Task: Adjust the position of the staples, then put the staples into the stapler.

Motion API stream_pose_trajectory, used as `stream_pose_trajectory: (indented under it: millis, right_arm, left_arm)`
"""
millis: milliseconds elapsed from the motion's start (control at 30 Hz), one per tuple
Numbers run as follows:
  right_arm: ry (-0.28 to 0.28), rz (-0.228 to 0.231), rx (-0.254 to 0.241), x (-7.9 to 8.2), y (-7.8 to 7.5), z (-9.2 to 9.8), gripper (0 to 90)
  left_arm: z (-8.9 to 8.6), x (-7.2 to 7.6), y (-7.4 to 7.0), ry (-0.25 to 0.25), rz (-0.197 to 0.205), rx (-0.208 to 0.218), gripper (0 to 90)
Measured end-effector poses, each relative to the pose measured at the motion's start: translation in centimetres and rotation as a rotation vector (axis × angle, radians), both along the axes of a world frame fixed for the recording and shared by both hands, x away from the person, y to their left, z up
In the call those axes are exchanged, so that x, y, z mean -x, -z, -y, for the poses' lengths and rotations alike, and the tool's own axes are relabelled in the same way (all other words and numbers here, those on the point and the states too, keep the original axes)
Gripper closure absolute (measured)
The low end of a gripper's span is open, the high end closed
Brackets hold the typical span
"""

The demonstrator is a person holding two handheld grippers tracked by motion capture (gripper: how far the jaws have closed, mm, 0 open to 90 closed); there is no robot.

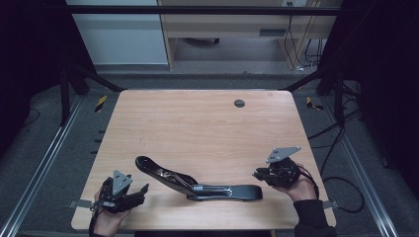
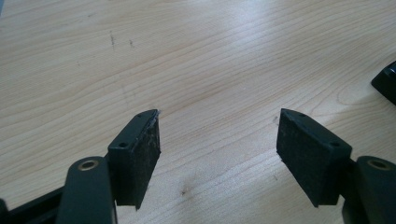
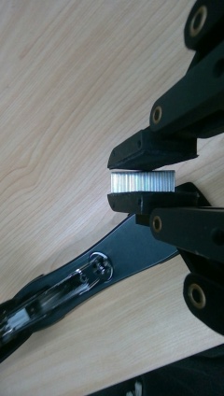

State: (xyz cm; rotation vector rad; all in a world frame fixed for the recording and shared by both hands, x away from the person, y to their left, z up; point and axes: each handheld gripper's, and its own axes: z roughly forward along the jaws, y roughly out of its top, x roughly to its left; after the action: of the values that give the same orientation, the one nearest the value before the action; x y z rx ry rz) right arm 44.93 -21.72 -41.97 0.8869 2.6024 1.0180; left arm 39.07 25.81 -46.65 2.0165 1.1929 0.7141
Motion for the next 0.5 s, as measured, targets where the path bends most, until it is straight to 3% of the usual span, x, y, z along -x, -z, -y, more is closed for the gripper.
stream_pose_trajectory:
  millis: [500]
  right_arm:
    - [-0.113, 0.03, -0.016, -0.1, -1.7, -1.8, 77.7]
  left_arm:
    - [0.1, -0.1, 0.1, -0.001, -0.005, -0.008, 29.6]
